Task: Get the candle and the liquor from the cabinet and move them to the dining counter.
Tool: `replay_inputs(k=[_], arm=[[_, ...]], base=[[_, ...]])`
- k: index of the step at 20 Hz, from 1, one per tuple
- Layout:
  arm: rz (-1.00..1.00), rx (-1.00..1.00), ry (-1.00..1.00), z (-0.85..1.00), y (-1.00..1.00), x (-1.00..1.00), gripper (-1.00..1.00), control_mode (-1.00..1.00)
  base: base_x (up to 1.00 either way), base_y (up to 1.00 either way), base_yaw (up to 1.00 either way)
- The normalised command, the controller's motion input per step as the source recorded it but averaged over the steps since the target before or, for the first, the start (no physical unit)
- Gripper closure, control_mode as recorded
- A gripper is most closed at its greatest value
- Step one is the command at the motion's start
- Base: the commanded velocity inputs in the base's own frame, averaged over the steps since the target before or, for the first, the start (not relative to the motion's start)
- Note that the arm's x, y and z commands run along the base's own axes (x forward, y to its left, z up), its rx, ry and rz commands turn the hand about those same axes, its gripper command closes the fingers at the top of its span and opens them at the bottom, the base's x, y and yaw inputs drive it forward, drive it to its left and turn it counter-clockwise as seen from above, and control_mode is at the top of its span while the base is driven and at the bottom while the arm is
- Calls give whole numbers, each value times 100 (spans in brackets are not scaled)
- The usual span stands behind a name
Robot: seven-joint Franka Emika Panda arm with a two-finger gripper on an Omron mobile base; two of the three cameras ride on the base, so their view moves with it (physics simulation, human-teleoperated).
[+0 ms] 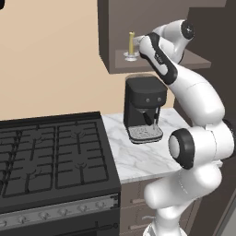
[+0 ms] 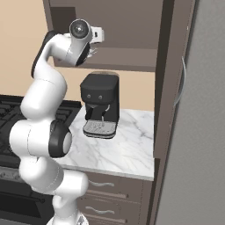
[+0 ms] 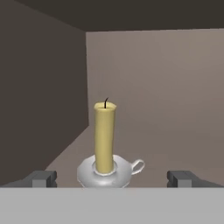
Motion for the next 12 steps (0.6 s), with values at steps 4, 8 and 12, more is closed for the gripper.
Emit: replay_inputs(k=[4,8,12], arm=[[0,0,3,0,9,29,-100,-100],[0,0,2,0,12,28,-100,-100],[0,0,5,0,16,29,-100,-100]], base=[[0,0,0],[0,0,0],[0,0,0]])
